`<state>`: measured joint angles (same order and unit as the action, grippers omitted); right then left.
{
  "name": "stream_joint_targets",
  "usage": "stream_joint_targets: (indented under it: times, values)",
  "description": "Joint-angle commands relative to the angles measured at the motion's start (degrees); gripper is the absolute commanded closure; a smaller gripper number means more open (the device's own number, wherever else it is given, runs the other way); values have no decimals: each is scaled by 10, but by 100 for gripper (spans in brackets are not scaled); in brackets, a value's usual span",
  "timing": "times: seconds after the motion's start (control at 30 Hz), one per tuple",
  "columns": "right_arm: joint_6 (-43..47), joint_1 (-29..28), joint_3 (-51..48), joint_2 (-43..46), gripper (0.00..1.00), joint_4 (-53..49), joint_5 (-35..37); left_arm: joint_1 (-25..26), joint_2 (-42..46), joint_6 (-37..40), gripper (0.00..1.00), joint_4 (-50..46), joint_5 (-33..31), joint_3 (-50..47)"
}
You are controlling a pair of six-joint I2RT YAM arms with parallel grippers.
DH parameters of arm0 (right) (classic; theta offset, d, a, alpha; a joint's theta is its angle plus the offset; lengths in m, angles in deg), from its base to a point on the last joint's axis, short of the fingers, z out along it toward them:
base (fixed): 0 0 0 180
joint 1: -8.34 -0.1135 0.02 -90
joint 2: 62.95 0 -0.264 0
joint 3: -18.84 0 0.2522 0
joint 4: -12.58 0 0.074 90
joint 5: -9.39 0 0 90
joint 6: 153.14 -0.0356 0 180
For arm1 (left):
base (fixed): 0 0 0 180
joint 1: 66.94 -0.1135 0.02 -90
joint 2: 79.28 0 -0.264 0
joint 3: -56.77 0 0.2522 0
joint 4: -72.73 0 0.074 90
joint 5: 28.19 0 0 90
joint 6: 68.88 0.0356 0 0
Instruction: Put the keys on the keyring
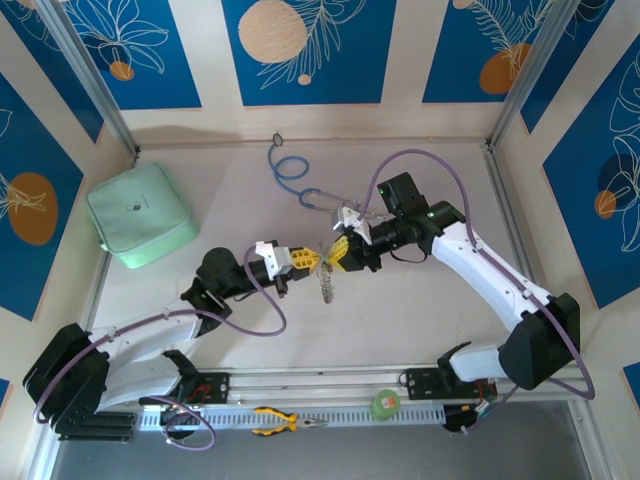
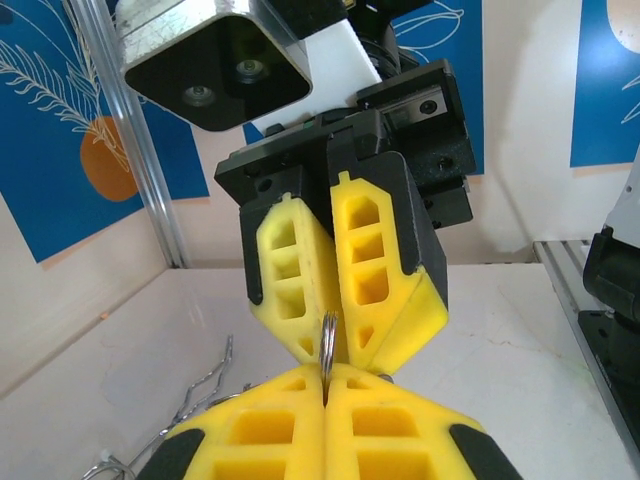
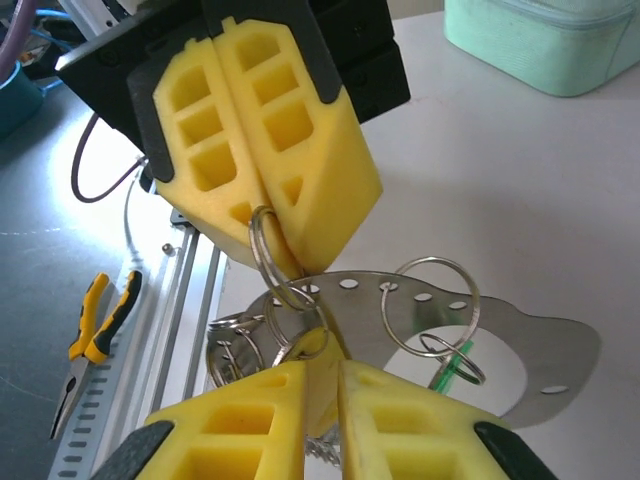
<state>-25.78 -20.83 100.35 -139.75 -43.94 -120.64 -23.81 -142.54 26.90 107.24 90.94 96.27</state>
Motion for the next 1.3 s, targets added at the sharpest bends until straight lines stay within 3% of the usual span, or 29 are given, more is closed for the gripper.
stream_joint_targets:
  times: [0.0, 0.17, 0.33, 0.6, 0.93, 1.07, 1.27]
  values:
    - [-5, 1, -4, 8, 84, 6, -39, 3, -5, -16, 100, 55, 7, -4]
    - [-7, 3, -9, 17, 73, 16, -22, 2, -4, -19, 100, 59, 3, -6]
    - [-37, 4, -58, 70, 67, 104, 33, 3, -13, -41, 100, 83, -5, -10]
    - [-61, -13, -78, 77, 64, 126, 33, 3, -40, -74, 100, 139, -24, -17]
    - [-62, -30, -76, 61, 65, 128, 104, 3, -39, -76, 100, 146, -22, -16]
    - [-63, -33, -70, 58, 68, 129, 108, 3, -40, -79, 100, 153, -22, -17]
    - [-66, -36, -58, 55, 87, 128, 87, 3, -43, -86, 100, 165, -15, -15]
